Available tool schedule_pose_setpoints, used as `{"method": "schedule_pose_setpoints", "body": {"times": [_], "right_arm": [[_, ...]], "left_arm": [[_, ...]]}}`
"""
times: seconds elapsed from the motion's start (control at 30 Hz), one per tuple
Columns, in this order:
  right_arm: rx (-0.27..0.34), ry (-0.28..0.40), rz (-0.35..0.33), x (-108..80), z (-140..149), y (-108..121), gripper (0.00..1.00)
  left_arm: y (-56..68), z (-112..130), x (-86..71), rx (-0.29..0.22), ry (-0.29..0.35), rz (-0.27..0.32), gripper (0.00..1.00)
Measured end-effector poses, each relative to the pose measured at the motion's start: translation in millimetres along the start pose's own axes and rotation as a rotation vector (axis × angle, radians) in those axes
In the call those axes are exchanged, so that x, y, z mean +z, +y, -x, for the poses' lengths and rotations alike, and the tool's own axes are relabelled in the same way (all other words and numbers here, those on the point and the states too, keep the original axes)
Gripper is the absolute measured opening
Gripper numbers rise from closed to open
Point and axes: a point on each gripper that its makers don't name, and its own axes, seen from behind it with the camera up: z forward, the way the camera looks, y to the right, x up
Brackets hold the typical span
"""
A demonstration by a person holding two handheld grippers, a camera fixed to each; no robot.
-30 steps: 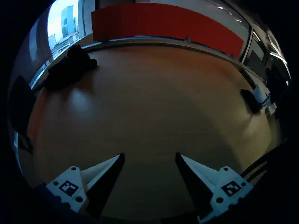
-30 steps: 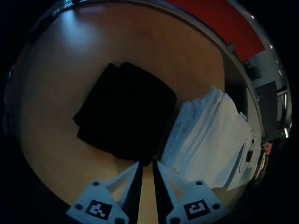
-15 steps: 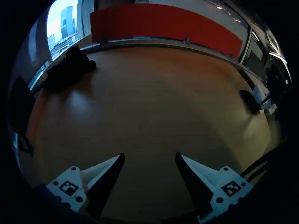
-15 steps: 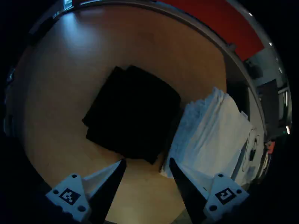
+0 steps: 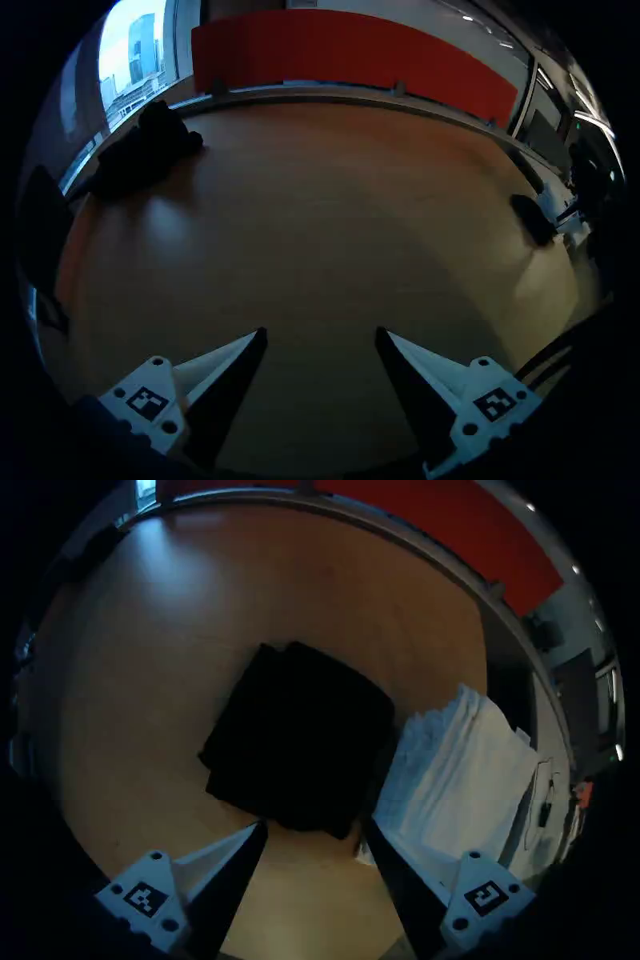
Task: Fold towel
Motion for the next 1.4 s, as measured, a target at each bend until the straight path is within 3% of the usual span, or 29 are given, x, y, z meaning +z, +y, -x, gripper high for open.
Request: {"method": "schedule_pose_setpoints", "body": {"times": [0.23,0.4,1.07,1.4], "right_arm": [[0.028,0.033,-0.037,-1.9,-12,-18,0.94],[0.073,0.054,-0.062,0.1,-19,-27,1.00],[0.108,0.013,-0.086,25.8,1,-40,1.00],[0.115,0.034,-0.087,21.6,-4,-37,1.00]], "left_arm": [[-1.9,-2,-0.6,-0.005,0.006,-0.001,1.00],[-2.3,-3,-1.7,-0.006,0.011,-0.001,1.00],[-4.8,3,-5.2,-0.003,0.001,-0.016,1.00],[-4.3,0,-4.8,-0.002,0.005,-0.018,1.00]]}}
